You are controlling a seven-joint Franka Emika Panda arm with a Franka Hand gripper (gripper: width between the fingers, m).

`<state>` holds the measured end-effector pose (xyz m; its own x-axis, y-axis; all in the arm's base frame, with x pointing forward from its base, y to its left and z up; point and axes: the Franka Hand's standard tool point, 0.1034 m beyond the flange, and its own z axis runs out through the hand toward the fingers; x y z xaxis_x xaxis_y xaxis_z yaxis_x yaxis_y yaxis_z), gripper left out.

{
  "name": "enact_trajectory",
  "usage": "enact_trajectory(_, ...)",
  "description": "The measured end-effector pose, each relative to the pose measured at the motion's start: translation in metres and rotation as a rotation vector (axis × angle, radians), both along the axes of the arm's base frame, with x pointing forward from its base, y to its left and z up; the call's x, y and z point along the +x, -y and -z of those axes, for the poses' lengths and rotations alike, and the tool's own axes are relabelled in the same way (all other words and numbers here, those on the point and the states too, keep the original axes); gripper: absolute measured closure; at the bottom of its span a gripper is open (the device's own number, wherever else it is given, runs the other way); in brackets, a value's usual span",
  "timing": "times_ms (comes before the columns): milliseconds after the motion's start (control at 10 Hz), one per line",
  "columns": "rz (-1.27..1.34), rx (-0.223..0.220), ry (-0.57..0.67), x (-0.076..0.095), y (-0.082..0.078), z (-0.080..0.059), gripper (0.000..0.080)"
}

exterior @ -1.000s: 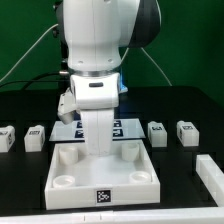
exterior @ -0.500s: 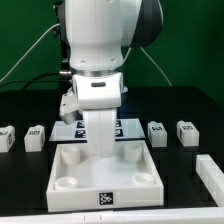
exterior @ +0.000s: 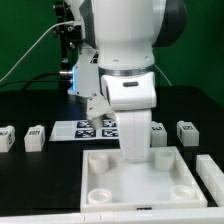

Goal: Assemble one leg

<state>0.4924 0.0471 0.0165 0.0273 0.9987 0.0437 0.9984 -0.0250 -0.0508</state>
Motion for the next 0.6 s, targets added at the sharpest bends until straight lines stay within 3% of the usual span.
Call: enact_trajectory(600,0.0,0.009,-0.032,0.004,-0.02,0.004,0.0736)
